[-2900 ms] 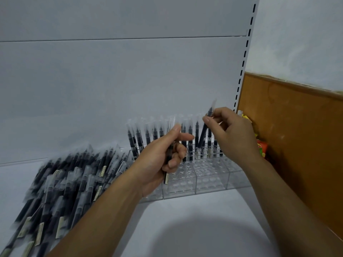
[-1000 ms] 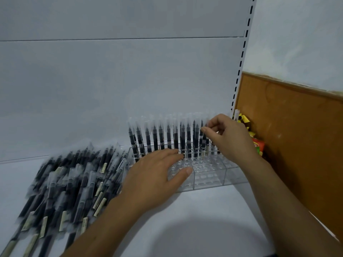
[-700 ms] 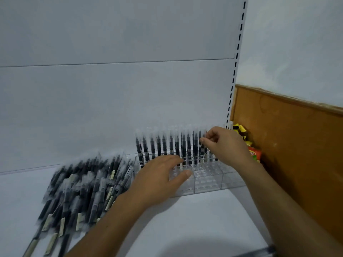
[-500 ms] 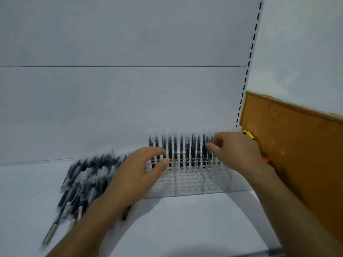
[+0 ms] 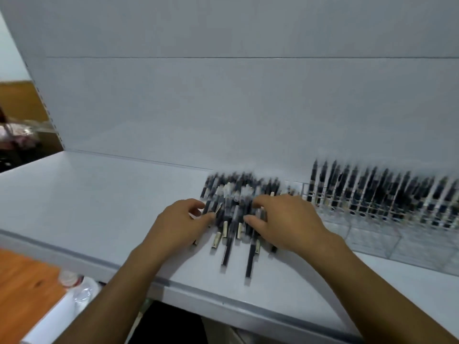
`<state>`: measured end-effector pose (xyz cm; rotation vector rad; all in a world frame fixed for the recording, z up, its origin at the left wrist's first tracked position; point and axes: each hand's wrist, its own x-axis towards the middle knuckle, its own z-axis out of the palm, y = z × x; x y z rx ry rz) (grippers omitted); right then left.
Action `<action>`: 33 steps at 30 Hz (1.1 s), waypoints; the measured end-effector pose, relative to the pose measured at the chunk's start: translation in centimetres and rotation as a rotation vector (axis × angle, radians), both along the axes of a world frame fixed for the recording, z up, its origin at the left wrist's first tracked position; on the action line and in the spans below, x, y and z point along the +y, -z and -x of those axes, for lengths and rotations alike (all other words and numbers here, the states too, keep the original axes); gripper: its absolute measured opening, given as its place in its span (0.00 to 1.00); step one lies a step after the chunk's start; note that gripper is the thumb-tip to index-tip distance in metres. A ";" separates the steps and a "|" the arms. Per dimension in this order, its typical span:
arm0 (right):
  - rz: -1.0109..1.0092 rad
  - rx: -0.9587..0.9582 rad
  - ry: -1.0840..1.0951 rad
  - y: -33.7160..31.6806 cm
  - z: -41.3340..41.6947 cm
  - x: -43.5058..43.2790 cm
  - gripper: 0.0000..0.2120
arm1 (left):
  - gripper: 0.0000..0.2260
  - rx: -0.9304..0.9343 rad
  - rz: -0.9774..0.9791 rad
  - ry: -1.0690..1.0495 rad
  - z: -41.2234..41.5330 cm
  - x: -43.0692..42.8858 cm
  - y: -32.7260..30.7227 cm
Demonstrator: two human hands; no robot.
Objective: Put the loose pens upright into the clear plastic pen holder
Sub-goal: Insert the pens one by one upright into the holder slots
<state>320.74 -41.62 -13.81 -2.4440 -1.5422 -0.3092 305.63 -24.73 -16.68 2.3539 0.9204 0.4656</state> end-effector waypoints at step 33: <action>-0.646 1.187 -0.044 1.4 1.4 -0.1 0.08 | 0.07 -0.082 0.660 -0.041 -3.3 2.4 -2.5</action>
